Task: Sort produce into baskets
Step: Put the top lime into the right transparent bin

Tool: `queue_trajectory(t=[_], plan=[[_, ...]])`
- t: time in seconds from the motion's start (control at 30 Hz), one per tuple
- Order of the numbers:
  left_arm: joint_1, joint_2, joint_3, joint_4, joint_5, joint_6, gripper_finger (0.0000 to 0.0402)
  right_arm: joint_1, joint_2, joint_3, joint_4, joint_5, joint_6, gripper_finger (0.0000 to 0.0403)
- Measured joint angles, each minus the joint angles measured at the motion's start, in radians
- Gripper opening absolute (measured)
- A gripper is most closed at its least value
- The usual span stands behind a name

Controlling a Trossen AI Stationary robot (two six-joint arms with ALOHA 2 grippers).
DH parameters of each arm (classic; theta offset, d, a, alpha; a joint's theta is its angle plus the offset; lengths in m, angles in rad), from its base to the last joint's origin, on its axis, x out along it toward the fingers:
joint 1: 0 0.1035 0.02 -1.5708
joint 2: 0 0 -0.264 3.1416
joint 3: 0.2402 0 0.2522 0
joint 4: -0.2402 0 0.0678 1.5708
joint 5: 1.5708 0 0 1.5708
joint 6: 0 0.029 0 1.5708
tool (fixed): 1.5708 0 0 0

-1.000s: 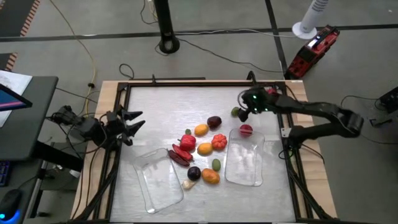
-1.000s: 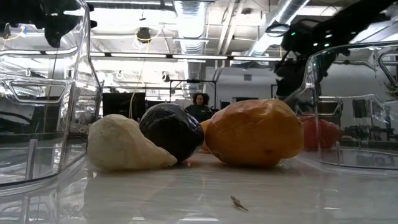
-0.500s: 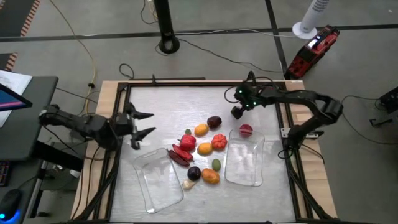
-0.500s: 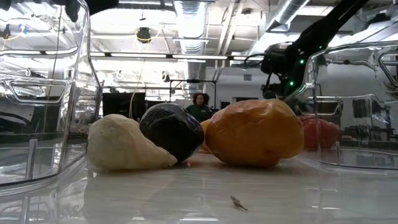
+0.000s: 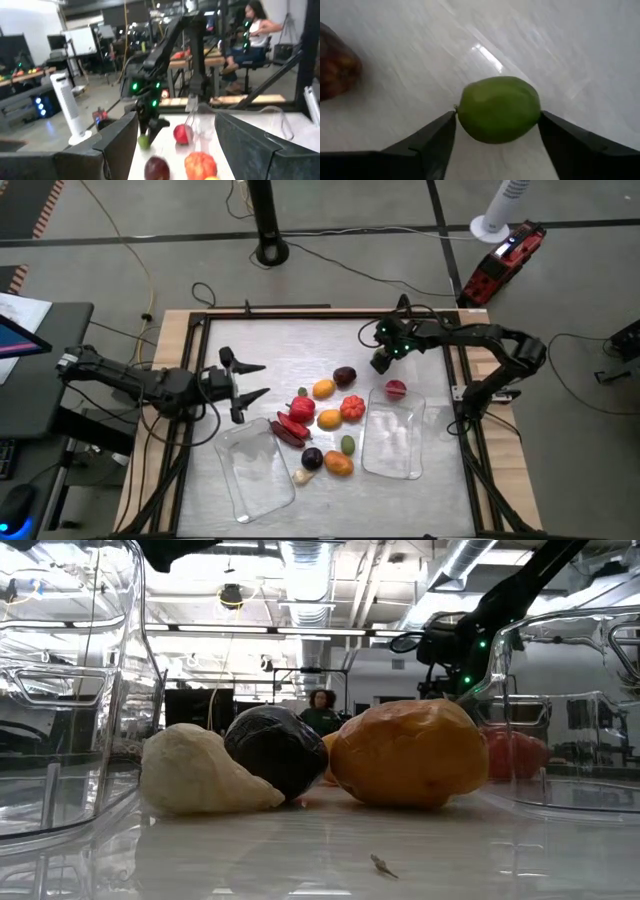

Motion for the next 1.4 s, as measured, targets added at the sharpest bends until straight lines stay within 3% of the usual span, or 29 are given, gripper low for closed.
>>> queue_trajectory(t=[0.23, 0.47, 0.67, 0.8, 0.93, 1.1, 1.4], plan=[[0.0, 0.0, 0.0, 0.11, 0.024, 0.039, 0.0252, 0.02, 0.0, 0.0, 0.007, 0.0, -0.019, 0.0218], [0.0, 0.0, 0.0, 0.155, 0.023, 0.028, 0.0252, 0.097, -0.079, 0.064, -0.082, 0.001, -0.013, 0.021], [0.0, 0.0, 0.0, 0.151, 0.023, 0.019, 0.0252, 0.289, -0.217, 0.169, -0.162, 0.001, 0.037, 0.0211], [0.0, 0.0, 0.0, 0.146, 0.023, -0.005, 0.0252, 0.452, -0.282, 0.227, -0.349, 0.012, 0.117, 0.0211], [0.0, 0.0, 0.0, 0.134, 0.023, -0.009, 0.0252, 0.604, -0.339, 0.24, -0.521, 0.09, 0.238, 0.0212], [0.0, 0.004, 0.0, 0.132, 0.023, -0.017, 0.0252, 0.762, -0.362, 0.24, -0.65, 0.24, 0.403, 0.0236], [0.0, 0.004, 0.0, 0.125, 0.022, -0.037, 0.0252, 0.843, -0.363, 0.24, -0.722, 0.218, 0.531, 0.0331]])
